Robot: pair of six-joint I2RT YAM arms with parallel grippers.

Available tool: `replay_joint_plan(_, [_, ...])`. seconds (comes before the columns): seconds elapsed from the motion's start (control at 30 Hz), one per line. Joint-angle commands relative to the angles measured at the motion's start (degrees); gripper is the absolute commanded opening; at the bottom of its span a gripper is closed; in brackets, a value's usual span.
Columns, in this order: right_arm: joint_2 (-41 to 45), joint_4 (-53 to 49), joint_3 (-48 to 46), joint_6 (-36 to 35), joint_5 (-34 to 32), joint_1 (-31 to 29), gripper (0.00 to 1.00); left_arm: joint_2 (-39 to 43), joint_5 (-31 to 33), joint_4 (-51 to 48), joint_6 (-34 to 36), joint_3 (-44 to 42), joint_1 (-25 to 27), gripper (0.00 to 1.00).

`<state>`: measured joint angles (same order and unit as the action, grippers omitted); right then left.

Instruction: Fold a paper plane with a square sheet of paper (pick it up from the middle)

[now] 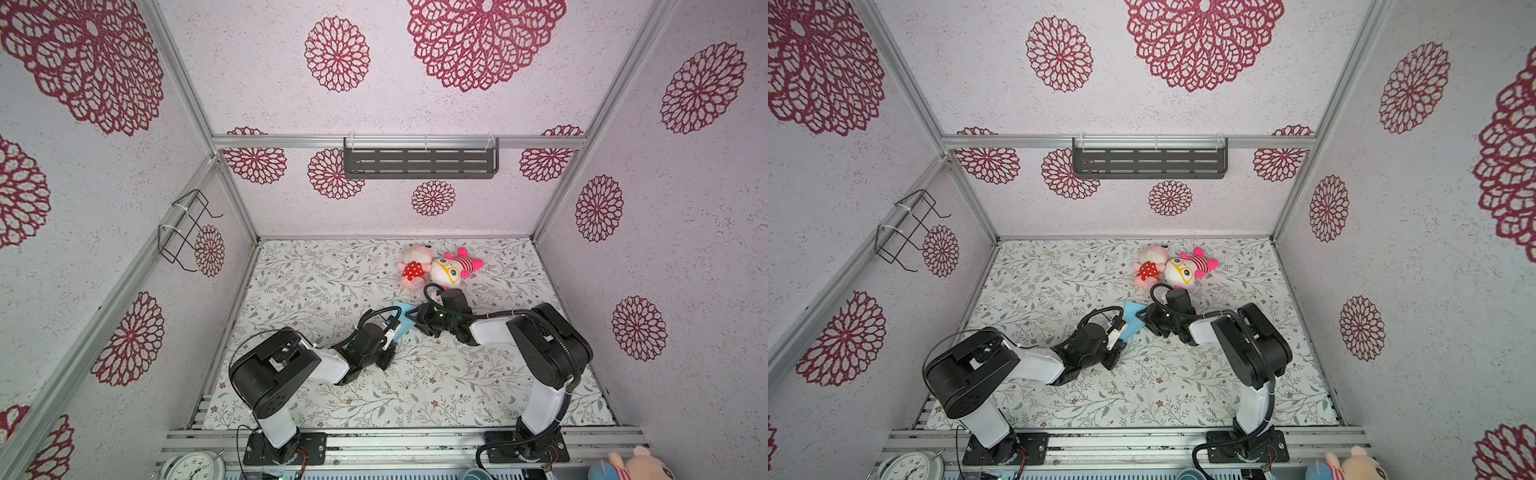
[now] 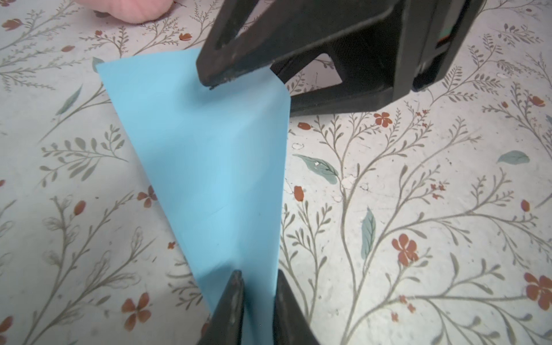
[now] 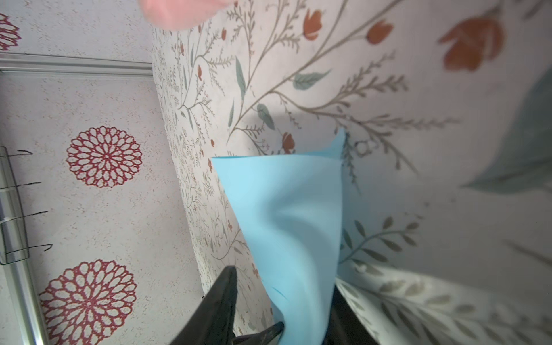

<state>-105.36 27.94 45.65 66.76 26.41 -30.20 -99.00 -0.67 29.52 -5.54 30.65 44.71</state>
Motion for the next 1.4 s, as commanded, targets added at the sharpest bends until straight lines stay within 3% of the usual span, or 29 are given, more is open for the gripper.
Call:
replay_joint_plan(0.0, [1.6,-3.0,1.2,-2.6,1.5,0.0,0.45,0.9,-1.1,-1.7,2.6,0.0,0.9,0.2])
replay_joint_plan(0.2, [4.5,-5.7,1.1,-4.9,-0.3,0.0,0.46,1.6,-1.0,-2.0,1.9,0.0,0.8,0.17])
replay_joint_plan(0.4, [8.6,-9.3,0.6,-10.3,-5.2,0.4,0.58,1.7,-1.4,-2.0,-1.0,-0.1,0.6,0.15])
replay_joint_plan(0.57, [12.3,-6.4,-2.6,-17.0,-7.6,0.7,0.62,1.6,-3.7,-0.6,-4.8,-0.6,-0.7,0.14])
replay_joint_plan(0.63, [14.1,-4.5,-4.3,-23.5,-8.2,0.8,0.63,1.6,-5.3,-0.1,-6.5,-0.8,-1.5,0.14])
replay_joint_plan(0.8, [18.9,-6.1,-5.4,-48.3,-10.7,0.8,0.65,1.6,-8.0,1.5,-7.4,-2.1,-2.6,0.15])
replay_joint_plan(1.0, [18.4,-7.6,-2.9,-74.3,-2.8,1.2,0.67,1.5,-9.5,1.9,-6.0,-2.5,-3.6,0.15])
replay_joint_plan(1.17, [13.2,-19.8,4.4,-93.4,6.7,1.2,0.69,1.7,-11.6,2.7,-4.3,-3.0,-4.9,0.15])
replay_joint_plan(1.37, [8.8,-39.6,12.7,-116.3,12.3,1.3,0.65,2.2,-14.6,4.6,-2.6,-4.2,-6.6,0.16])
